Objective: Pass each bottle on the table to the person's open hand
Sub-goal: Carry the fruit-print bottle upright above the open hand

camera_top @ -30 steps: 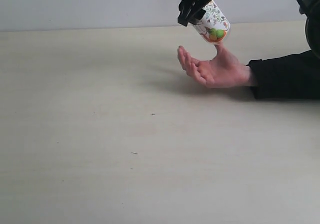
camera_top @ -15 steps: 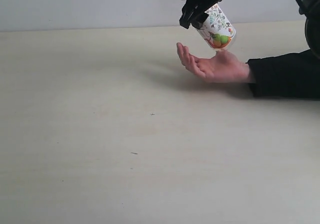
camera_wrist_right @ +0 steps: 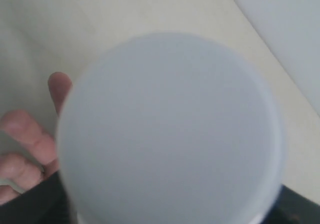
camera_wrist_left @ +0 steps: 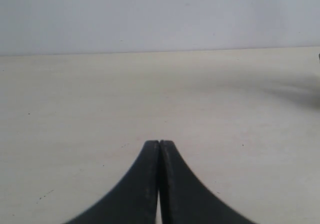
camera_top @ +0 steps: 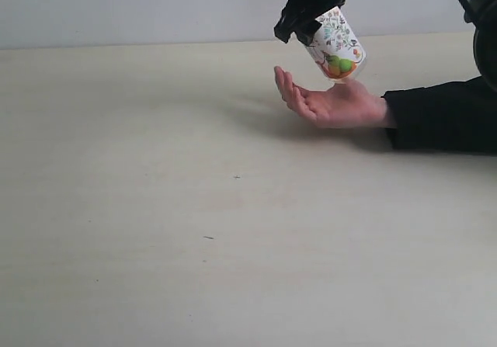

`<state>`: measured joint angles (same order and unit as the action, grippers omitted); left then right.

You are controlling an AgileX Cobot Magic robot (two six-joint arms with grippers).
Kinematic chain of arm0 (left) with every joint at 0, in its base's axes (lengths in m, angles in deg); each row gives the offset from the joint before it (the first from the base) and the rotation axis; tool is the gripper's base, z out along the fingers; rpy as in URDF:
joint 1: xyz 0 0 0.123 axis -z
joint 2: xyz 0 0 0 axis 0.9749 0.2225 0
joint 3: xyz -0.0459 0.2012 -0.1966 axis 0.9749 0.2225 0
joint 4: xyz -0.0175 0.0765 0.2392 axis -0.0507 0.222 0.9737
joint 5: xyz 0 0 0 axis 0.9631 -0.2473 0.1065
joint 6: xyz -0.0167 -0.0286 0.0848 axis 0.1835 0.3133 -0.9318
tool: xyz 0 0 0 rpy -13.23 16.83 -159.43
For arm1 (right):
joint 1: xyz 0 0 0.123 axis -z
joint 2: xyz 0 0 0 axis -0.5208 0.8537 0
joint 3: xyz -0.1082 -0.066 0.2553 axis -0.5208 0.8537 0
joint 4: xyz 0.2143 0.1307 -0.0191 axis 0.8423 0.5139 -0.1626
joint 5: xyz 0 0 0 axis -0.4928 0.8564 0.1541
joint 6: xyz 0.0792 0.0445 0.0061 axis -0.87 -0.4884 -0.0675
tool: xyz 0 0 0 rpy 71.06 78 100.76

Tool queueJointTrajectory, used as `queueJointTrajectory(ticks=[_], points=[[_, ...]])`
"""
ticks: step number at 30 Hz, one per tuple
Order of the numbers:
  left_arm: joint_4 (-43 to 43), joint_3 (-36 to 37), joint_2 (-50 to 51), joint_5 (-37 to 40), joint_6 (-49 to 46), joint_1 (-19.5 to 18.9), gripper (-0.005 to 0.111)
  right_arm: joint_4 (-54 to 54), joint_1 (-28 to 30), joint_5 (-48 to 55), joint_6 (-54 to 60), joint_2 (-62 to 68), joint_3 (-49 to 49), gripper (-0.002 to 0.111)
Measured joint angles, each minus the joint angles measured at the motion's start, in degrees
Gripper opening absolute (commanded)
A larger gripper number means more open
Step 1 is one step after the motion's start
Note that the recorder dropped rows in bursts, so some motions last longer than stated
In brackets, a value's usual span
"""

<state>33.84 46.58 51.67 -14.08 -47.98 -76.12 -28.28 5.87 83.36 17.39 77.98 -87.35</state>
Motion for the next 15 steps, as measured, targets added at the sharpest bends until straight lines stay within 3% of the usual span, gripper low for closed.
queueJointTrajectory(ticks=[15], points=[[0.0, 0.0, 0.0, 0.0, 0.0, 0.0, 0.002, 1.8, 0.2, 0.6, -6.3, -2.3, 0.0, 0.000]])
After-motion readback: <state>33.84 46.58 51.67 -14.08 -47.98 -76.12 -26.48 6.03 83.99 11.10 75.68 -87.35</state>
